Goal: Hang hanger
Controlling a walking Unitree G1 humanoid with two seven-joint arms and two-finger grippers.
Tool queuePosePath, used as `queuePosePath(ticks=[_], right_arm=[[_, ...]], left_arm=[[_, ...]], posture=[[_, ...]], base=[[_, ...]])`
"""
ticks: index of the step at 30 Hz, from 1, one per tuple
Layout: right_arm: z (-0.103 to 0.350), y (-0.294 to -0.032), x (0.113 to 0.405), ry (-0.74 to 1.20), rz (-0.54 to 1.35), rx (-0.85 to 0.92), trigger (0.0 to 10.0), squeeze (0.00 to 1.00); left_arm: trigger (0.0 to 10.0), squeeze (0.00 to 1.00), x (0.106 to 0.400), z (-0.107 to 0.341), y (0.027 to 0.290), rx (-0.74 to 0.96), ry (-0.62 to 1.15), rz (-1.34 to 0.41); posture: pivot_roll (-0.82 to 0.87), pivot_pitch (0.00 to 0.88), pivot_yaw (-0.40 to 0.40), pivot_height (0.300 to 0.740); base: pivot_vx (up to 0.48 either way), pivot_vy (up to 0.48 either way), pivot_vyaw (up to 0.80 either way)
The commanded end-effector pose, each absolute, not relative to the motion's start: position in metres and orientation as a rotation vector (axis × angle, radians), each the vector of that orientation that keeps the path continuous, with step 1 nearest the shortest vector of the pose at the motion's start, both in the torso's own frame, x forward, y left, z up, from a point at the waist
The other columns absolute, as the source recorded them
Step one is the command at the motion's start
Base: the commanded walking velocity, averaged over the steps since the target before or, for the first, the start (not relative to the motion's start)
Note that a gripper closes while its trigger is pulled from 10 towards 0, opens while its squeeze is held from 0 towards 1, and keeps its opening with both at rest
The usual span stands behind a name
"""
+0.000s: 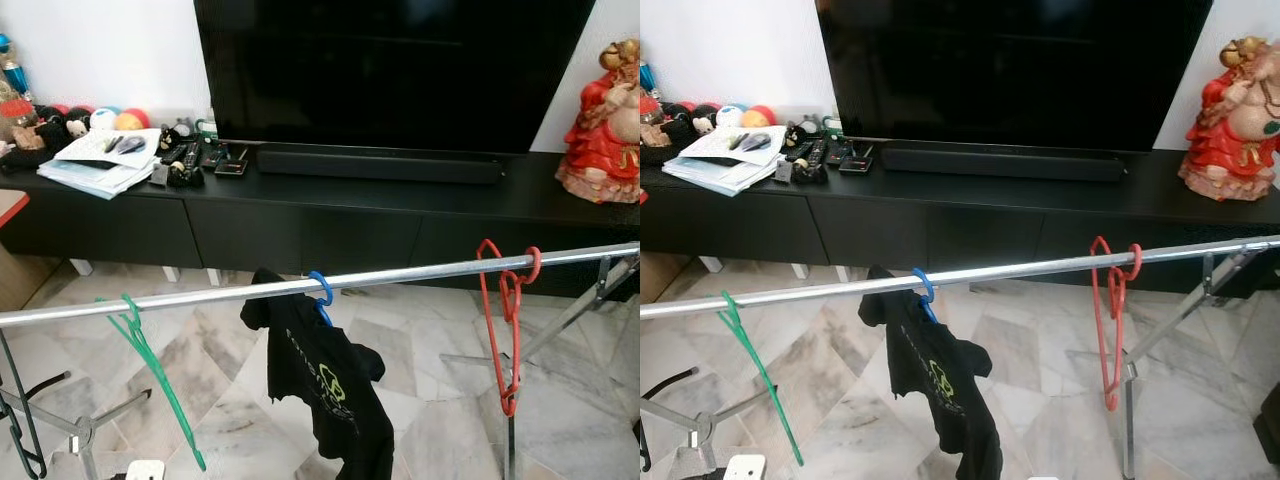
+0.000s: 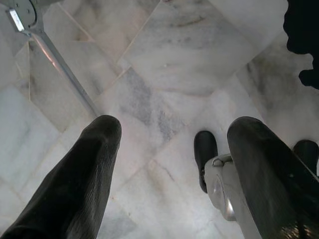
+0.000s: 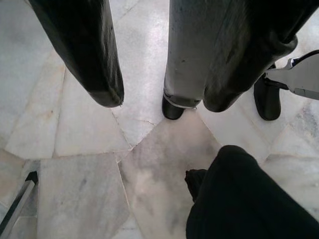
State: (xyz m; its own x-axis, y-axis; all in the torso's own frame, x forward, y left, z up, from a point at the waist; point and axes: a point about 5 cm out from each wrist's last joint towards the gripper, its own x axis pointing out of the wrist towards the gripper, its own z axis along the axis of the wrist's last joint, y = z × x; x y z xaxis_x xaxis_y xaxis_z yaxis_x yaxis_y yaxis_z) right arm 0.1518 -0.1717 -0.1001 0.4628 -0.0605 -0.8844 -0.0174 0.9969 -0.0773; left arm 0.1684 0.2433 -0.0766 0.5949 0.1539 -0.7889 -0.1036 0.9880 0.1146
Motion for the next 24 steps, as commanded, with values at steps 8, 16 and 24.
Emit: queuePosePath(ticks=[8,16,24], right_arm=[[-0.1,-0.171,0.151,1.086,-0.042,-0.073,10.0,0.0],[-0.101,-0.17,0.15,1.084,-0.038,-0.071,10.0,0.0],[-0.101,-0.171,0.149,1.086,-0.039,-0.07,10.0,0.0]], left_arm=[[10.0,0.0,0.149,-0.084,0.252,0.053,0.995,0.18],[10.0,0.0,0.156,-0.083,0.247,0.046,0.981,0.166],[10.0,0.0,0.156,-0.083,0.247,0.045,0.97,0.162]], posture=[[0.01,0.014,0.022,0.74],[0.0,0.002,0.026,0.74],[0.0,0.0,0.023,0.74]], base=[[0.0,0.0,0.0],[0.0,0.0,0.0],[0.0,0.0,0.0]])
